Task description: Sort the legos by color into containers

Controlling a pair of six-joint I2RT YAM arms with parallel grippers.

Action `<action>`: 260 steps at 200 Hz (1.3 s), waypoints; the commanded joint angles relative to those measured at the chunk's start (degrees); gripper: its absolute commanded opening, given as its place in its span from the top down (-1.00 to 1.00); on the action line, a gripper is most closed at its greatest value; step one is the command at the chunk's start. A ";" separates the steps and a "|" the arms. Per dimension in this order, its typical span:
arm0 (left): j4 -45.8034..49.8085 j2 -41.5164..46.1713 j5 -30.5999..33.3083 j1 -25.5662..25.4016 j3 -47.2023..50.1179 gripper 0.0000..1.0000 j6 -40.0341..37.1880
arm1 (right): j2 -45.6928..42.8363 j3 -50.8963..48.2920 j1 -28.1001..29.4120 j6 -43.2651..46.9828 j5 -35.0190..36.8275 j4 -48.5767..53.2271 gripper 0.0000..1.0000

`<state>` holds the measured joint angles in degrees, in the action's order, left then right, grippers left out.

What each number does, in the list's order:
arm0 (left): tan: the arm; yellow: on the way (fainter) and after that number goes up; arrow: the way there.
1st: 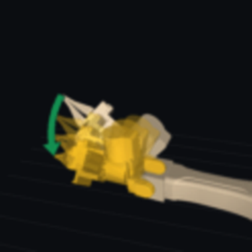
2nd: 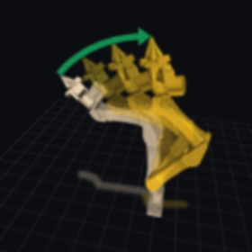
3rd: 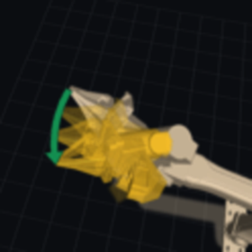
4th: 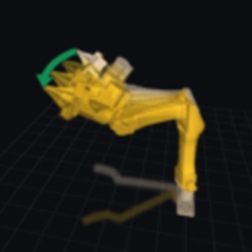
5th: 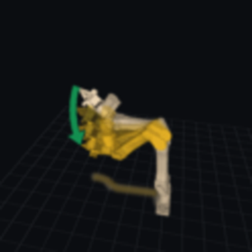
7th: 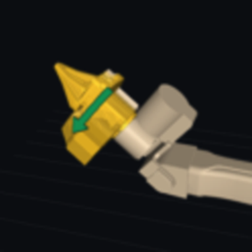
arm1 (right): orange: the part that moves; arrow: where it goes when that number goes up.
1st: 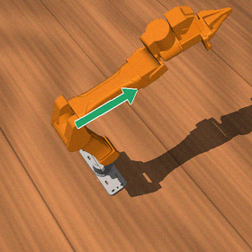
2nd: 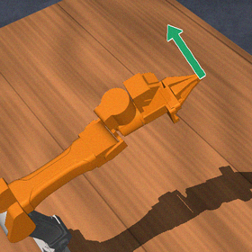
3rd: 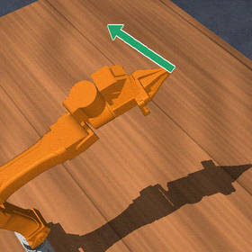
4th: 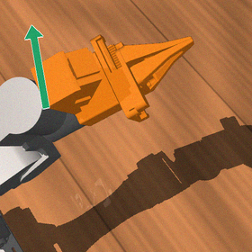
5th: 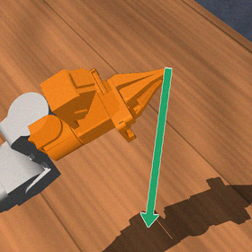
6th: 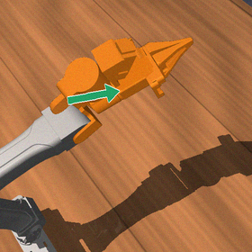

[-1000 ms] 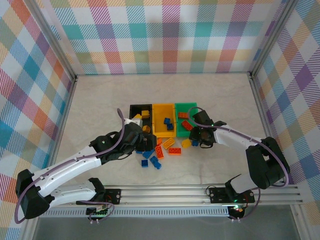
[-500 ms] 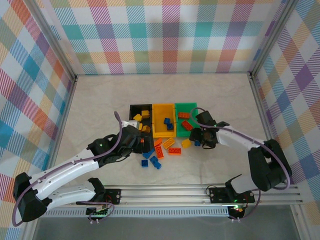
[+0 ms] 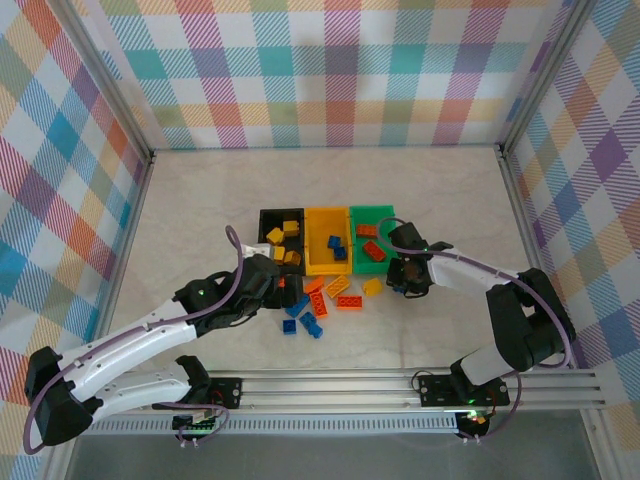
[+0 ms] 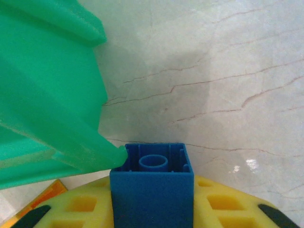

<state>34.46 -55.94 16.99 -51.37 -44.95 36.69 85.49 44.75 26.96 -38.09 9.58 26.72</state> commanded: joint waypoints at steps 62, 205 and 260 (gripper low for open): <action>3.31 3.49 4.28 -0.50 3.32 -1.00 1.46 | -10.59 11.33 11.07 7.07 1.38 5.83 0.45; 5.82 6.15 1.60 -0.50 8.03 -1.00 2.48 | 26.66 48.42 16.29 9.18 8.10 11.37 -0.04; 2.53 -2.17 -0.75 -0.53 7.23 -0.97 -1.41 | 16.69 41.04 16.54 9.24 4.56 5.56 -0.66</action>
<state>38.54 -54.37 17.63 -51.37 -37.58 37.98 109.71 90.00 43.35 -28.40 15.81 34.83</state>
